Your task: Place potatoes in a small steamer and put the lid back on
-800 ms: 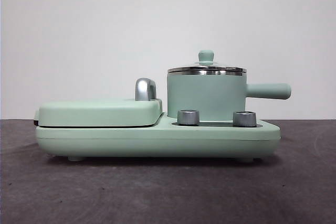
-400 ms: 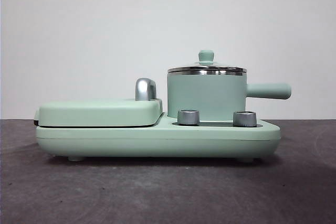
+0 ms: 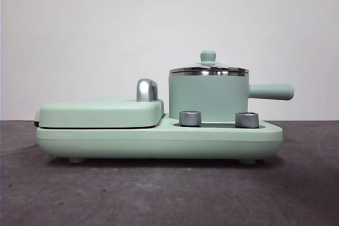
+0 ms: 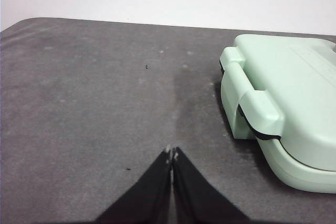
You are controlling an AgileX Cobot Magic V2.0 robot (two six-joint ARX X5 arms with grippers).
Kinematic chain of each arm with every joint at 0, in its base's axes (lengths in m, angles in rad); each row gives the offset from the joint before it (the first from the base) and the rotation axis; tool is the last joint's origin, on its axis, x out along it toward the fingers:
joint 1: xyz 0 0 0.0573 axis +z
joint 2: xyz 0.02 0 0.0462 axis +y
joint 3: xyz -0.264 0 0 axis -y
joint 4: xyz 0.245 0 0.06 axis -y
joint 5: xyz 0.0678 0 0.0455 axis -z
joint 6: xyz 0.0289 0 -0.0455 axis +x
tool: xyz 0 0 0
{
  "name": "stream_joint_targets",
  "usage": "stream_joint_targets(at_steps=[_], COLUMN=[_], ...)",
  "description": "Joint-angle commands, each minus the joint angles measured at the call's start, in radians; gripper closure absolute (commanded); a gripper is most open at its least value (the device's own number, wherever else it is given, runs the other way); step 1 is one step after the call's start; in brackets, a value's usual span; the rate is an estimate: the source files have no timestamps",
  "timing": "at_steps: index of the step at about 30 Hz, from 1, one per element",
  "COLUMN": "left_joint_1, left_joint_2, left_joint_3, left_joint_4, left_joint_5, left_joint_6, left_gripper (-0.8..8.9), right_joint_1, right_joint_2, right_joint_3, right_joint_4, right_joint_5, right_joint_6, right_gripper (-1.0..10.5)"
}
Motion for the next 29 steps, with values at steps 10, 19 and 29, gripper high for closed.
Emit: stream_joint_targets(at_steps=[10, 19, 29], left_joint_1=[0.002, 0.002, 0.002], left_joint_2=[-0.002, -0.002, -0.002], left_joint_3=[-0.019, -0.019, -0.019], left_joint_4=[-0.005, -0.005, -0.005], left_joint_5=[-0.002, -0.002, -0.002], left_joint_6=[0.0, 0.0, 0.0], left_gripper=[8.08, 8.08, 8.08], right_joint_1=[0.0, 0.0, 0.0], right_joint_2=[-0.003, -0.003, -0.003], right_joint_3=[-0.026, -0.026, -0.025], right_joint_4=[0.044, 0.065, 0.065], right_joint_5=[0.003, 0.002, 0.002], right_joint_6=[-0.008, -0.008, -0.008], right_gripper=[9.3, 9.3, 9.3])
